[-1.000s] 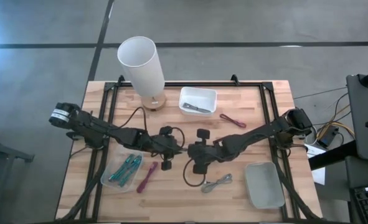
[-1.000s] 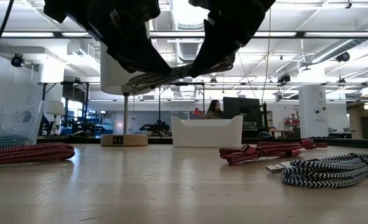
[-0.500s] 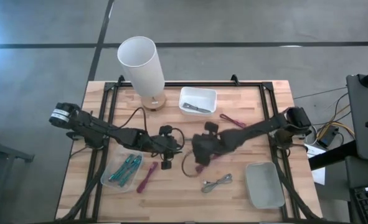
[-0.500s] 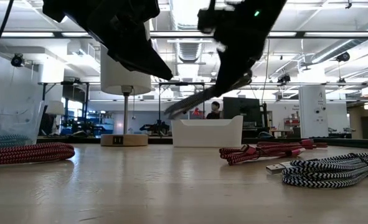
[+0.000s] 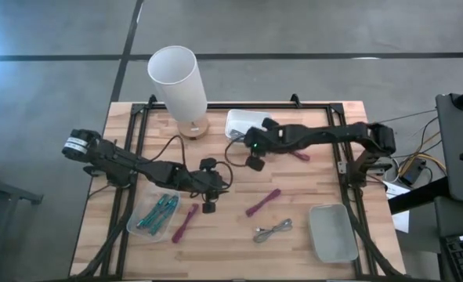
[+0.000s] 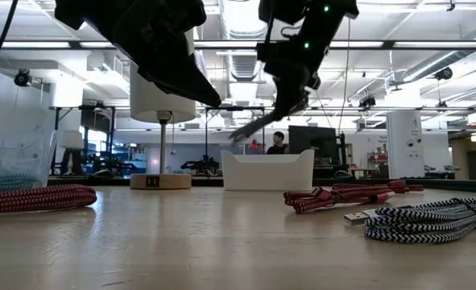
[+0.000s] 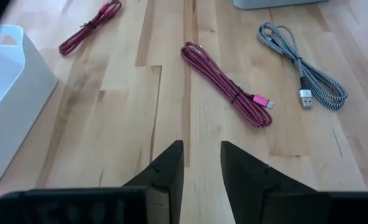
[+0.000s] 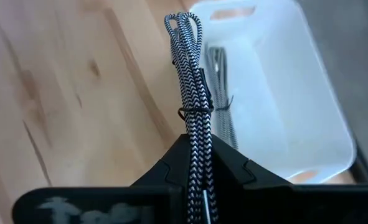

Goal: Pick & Place USB Port
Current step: Put the top white black charger cable into the white bin

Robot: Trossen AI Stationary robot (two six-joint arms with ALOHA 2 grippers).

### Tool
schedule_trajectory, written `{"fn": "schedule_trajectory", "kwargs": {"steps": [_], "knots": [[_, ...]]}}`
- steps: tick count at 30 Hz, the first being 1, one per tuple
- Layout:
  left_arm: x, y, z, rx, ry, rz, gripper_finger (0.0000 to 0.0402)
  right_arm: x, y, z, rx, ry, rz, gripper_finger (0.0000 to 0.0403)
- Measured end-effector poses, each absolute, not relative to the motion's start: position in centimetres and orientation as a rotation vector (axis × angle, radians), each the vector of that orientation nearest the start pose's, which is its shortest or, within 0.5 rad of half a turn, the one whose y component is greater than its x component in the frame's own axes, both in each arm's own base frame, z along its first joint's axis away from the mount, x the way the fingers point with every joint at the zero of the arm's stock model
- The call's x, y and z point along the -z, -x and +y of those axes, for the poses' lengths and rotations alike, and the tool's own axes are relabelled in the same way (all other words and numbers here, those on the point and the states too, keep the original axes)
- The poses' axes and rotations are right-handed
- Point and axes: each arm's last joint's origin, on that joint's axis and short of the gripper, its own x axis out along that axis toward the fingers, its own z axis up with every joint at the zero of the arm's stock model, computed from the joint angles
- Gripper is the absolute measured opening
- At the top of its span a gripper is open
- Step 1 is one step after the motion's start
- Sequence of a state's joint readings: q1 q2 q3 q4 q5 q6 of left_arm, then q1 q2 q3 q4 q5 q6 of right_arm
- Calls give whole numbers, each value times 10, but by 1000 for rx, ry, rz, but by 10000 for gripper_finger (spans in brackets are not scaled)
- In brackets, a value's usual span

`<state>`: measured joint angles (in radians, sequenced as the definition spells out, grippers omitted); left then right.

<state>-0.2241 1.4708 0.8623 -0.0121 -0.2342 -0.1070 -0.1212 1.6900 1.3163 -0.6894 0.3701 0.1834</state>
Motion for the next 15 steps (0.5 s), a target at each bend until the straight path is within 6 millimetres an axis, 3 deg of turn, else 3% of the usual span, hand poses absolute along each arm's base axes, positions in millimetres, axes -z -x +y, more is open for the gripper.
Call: {"fn": "schedule_trajectory", "kwargs": {"steps": [6, 10, 15], "knots": [[-219, -300, -62, -43, -39, 608, 103, -262, -330, -100, 661, -80, 965, 36], [-219, -300, -62, -43, -38, 608, 103, -243, -331, -131, 631, -185, 995, 36], [-219, -301, -62, -43, -37, 608, 103, -216, -337, -147, 604, -216, 1068, 36]]}}
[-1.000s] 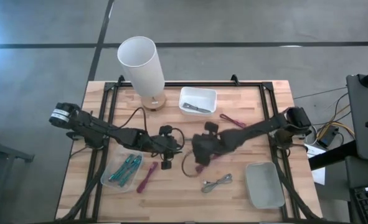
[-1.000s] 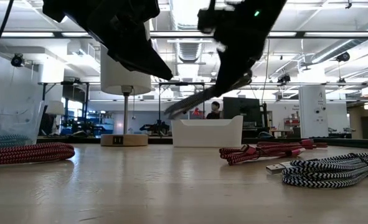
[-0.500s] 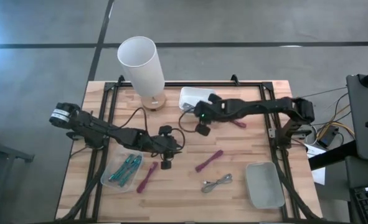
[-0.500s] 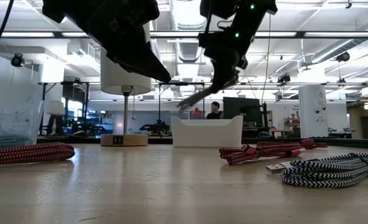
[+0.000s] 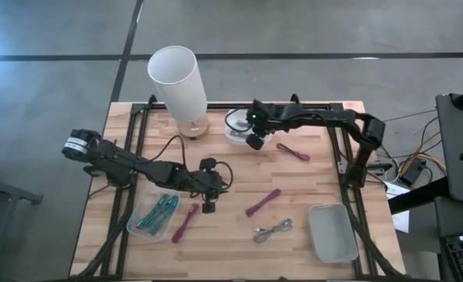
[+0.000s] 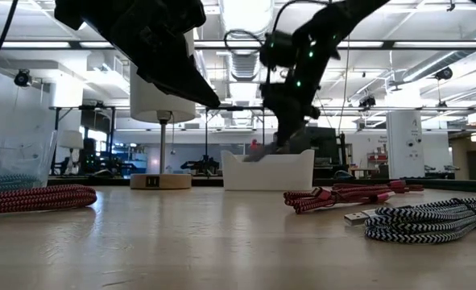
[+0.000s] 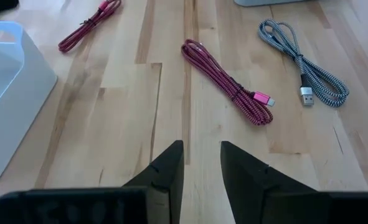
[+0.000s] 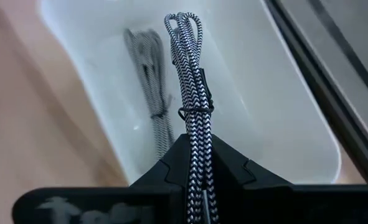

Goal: Pick & Place USB Port
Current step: Put the top white black charger cable into the white bin

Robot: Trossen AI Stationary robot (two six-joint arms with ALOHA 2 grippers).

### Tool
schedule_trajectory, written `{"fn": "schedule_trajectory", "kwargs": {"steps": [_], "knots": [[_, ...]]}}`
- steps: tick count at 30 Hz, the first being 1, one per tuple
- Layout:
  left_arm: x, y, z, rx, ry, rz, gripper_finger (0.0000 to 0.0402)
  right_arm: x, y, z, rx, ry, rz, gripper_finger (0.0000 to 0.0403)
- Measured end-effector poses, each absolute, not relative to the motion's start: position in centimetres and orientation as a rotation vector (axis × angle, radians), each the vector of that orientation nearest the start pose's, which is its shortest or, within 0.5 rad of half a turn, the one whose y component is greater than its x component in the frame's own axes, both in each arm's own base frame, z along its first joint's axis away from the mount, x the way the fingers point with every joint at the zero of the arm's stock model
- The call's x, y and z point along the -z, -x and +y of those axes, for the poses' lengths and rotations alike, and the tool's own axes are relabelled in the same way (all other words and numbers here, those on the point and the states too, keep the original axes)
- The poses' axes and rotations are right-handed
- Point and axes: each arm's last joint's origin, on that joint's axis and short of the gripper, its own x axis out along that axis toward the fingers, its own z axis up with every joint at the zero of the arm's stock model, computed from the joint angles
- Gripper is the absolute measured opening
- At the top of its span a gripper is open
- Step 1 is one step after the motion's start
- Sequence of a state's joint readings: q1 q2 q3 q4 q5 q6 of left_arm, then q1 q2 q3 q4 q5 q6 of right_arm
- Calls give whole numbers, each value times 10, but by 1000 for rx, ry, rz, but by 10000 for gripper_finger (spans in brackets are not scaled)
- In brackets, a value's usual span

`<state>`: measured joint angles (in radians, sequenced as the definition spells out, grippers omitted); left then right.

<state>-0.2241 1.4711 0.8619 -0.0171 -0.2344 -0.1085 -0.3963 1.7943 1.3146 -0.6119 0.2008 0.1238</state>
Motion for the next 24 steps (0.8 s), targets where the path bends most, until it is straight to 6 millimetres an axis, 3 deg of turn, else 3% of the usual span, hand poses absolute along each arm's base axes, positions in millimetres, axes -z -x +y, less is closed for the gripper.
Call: {"fn": "schedule_trajectory", "kwargs": {"steps": [5, 15, 24], "knots": [[-219, -301, -62, -43, -37, 608, 103, -197, -343, -150, 582, -193, 1125, 36], [-219, -301, -62, -43, -39, 608, 103, -178, -358, -163, 566, -208, 1038, 36], [-219, -301, -62, -42, -38, 608, 103, -145, -362, -167, 552, -214, 1133, 40]]}}
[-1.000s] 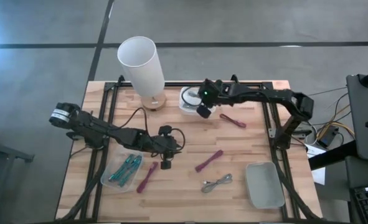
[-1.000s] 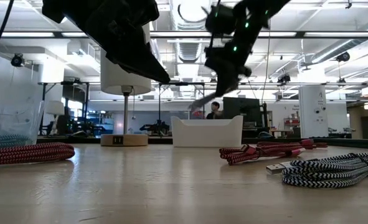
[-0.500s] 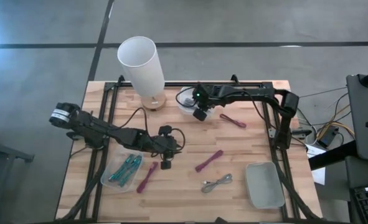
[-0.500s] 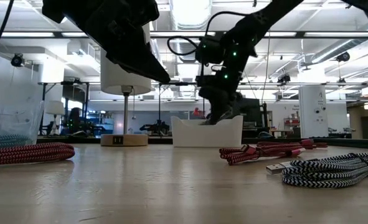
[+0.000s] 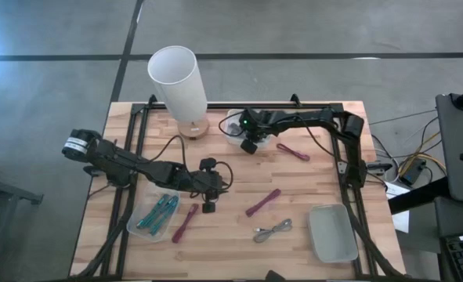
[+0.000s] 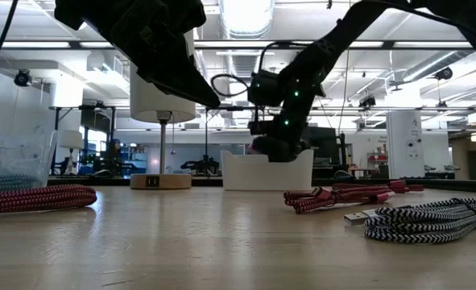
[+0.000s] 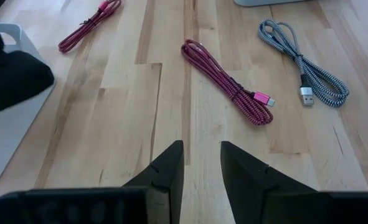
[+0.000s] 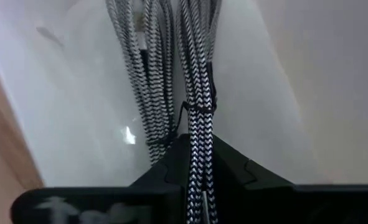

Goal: Pick & Place USB Port
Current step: Put the top white black charger cable into the white bin, then put the white black charger cable into the white bin

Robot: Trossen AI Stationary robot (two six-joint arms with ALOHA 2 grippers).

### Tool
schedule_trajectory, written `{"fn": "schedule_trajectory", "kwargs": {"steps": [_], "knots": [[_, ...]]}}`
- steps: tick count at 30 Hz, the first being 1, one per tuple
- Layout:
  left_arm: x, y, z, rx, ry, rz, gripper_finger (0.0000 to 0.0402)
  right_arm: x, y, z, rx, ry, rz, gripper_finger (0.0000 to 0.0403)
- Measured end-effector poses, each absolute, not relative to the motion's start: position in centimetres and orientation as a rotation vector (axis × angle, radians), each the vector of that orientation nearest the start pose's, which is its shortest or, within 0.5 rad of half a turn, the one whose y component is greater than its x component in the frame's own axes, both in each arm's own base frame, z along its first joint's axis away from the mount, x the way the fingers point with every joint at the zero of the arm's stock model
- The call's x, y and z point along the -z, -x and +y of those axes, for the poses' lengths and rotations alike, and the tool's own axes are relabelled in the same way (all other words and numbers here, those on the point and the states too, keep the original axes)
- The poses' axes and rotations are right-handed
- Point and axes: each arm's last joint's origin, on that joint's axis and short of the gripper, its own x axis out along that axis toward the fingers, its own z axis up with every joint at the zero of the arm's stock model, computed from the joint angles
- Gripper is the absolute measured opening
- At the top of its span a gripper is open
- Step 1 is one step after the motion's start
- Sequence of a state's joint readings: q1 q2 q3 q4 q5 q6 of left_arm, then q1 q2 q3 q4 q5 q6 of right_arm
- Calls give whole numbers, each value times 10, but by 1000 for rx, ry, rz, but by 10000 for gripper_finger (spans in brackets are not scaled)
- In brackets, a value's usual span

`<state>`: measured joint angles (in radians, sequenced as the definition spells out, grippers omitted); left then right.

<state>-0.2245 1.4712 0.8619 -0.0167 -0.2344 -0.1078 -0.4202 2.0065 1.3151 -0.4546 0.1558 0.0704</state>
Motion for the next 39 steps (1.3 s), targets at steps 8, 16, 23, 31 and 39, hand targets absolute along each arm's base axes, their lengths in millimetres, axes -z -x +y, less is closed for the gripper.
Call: {"fn": "schedule_trajectory", "kwargs": {"steps": [8, 16, 23, 31, 39], "knots": [[-219, -301, -62, -42, -38, 608, 103, -149, -361, -166, 551, -211, 1124, 89], [-219, -300, -62, -47, -21, 609, 103, -187, -357, -155, 542, -194, 1036, 124], [-218, -300, -64, -54, 62, 616, 103, -232, -352, -116, 499, -212, 950, 138], [-218, -296, -78, -20, 77, 621, 103, -258, -344, -29, 302, -134, 998, 135], [-217, -293, -87, 1, 88, 629, 103, -255, -330, 65, 138, -113, 1080, 136]]}}
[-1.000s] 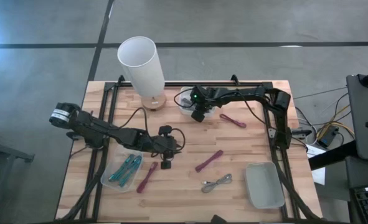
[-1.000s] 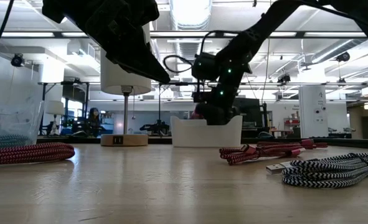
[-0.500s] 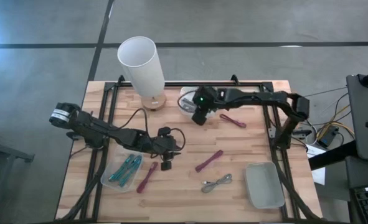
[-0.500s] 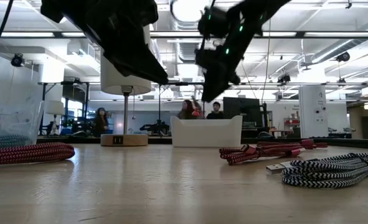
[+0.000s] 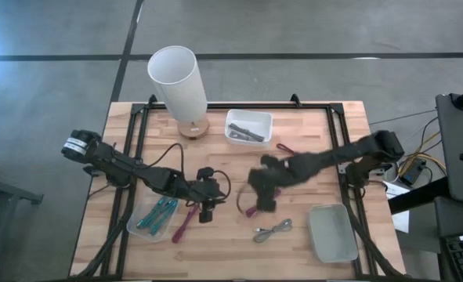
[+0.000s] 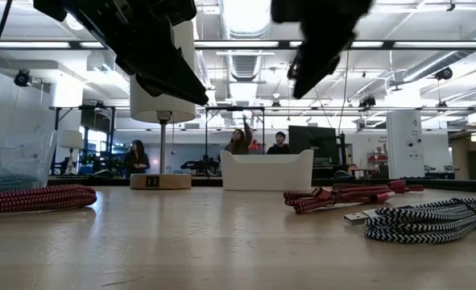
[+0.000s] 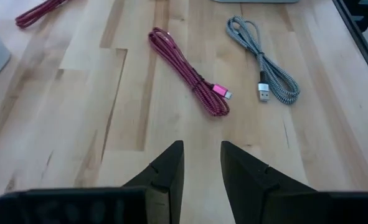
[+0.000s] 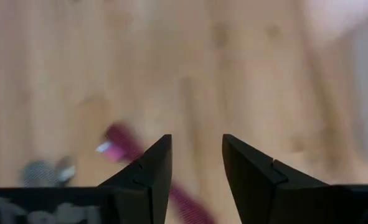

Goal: Pick & Place USB Port
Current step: Put the white black charger cable into the white bin

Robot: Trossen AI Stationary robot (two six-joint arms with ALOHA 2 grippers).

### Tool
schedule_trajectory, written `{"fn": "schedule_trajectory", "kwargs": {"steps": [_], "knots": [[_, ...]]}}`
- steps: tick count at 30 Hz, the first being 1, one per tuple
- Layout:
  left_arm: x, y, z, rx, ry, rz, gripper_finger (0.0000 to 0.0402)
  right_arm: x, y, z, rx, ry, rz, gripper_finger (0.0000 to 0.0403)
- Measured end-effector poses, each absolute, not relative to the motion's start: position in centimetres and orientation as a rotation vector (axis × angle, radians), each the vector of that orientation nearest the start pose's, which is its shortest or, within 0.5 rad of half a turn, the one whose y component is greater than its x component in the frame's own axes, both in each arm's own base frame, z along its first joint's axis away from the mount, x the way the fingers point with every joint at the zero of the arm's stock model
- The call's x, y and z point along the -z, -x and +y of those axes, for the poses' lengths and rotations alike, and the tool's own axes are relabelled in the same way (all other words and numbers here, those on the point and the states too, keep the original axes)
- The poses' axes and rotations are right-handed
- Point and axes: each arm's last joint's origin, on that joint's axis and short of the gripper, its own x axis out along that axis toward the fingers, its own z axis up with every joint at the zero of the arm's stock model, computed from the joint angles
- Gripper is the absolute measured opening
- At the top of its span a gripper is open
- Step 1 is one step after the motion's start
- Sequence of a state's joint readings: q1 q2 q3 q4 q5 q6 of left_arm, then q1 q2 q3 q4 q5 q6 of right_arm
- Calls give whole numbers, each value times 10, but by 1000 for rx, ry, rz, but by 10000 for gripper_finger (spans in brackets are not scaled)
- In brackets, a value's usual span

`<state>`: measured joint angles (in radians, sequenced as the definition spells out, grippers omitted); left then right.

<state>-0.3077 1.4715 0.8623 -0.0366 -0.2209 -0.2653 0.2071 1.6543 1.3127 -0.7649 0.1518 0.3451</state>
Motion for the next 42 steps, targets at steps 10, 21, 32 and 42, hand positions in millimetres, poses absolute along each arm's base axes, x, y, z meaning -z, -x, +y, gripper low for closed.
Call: {"fn": "schedule_trajectory", "kwargs": {"steps": [10, 21, 32, 42], "knots": [[-217, -293, -87, 0, 92, 629, 103, -230, -306, 151, -16, -149, 1232, 147], [-218, -294, -87, -8, 122, 620, 103, -177, -308, 180, -5, -164, 1415, 162], [-218, -294, -87, -8, 124, 617, 103, -140, -314, 184, 7, -145, 1525, 154], [-219, -294, -87, -7, 125, 614, 103, -142, -314, 182, 8, -165, 1536, 86]]}}
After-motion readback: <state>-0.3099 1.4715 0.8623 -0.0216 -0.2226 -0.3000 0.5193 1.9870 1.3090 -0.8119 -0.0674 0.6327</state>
